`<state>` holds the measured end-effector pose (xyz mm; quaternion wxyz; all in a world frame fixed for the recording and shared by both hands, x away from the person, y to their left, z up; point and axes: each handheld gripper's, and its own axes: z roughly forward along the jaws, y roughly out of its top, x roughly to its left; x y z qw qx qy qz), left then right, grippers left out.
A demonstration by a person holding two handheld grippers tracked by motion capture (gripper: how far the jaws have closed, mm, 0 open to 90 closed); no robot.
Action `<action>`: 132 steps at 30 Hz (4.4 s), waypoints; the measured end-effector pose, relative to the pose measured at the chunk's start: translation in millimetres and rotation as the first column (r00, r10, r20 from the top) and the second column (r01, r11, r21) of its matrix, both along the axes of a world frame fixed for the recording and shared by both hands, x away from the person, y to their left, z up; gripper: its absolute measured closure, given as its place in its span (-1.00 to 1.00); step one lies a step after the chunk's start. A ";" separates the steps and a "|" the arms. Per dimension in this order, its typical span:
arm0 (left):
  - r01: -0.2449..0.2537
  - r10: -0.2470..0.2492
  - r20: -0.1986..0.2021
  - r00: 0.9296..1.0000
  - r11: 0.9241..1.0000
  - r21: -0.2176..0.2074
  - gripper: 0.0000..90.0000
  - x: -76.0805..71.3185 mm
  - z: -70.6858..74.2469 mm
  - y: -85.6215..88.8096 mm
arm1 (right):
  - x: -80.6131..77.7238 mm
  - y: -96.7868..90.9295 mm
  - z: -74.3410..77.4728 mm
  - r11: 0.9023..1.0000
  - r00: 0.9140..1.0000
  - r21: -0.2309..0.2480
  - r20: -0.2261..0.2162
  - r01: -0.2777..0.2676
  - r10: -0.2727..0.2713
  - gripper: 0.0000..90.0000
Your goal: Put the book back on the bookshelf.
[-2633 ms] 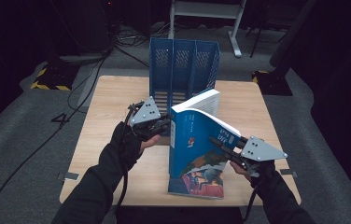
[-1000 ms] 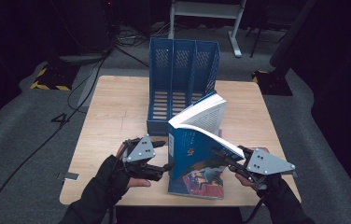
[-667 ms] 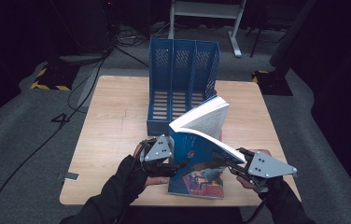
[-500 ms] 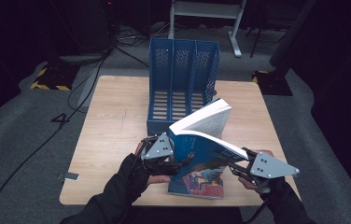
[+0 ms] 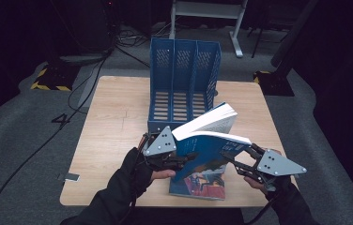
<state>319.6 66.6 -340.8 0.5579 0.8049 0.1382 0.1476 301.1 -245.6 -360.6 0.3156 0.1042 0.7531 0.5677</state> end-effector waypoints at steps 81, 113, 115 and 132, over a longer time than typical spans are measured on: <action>0.018 -0.020 -0.029 0.999 0.997 -0.075 0.34 16.1 36.3 -6.9 | 69.8 -85.8 -112.4 0.928 0.815 -0.257 -0.454 0.268 -0.361 -0.24; -0.196 0.197 0.040 0.979 0.980 -0.025 0.35 38.7 108.8 26.2 | 80.3 -94.8 -126.7 0.925 0.765 -0.262 -0.523 0.274 -0.375 -0.26; -0.248 0.249 0.036 0.968 0.969 -0.024 0.35 45.2 111.0 37.9 | 80.2 -94.9 -126.5 0.925 0.764 -0.260 -0.524 0.276 -0.375 -0.26; -0.430 0.430 0.011 0.903 0.902 -0.026 0.35 81.5 111.6 77.5 | 80.6 -94.5 -127.7 0.922 0.762 -0.269 -0.523 0.279 -0.383 -0.26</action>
